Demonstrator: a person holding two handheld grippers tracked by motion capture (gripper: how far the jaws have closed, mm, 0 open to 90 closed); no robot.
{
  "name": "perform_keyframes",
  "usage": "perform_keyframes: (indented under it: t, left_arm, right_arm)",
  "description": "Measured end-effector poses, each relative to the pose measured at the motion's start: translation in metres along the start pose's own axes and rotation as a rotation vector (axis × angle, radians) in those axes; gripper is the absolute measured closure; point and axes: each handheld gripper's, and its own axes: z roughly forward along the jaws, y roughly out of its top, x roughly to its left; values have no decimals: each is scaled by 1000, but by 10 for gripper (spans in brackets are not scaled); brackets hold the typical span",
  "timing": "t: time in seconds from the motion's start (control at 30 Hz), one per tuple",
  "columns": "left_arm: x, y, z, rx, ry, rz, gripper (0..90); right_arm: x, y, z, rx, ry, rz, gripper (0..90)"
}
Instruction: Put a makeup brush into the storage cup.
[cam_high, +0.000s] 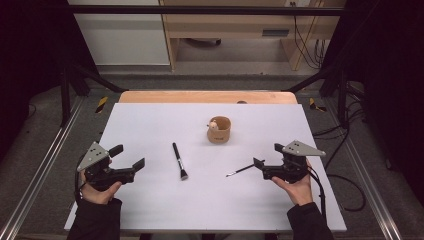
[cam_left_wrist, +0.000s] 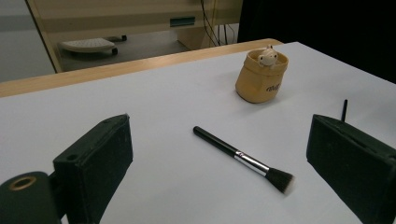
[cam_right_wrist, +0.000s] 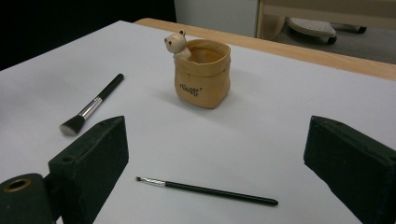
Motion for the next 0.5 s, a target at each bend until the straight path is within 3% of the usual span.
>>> perform_keyframes:
  t: [0.5]
  left_arm:
    - [0, 0, 0, 1, -1, 3, 65]
  right_arm:
    - [0, -5, 24, 70, 11, -19, 83]
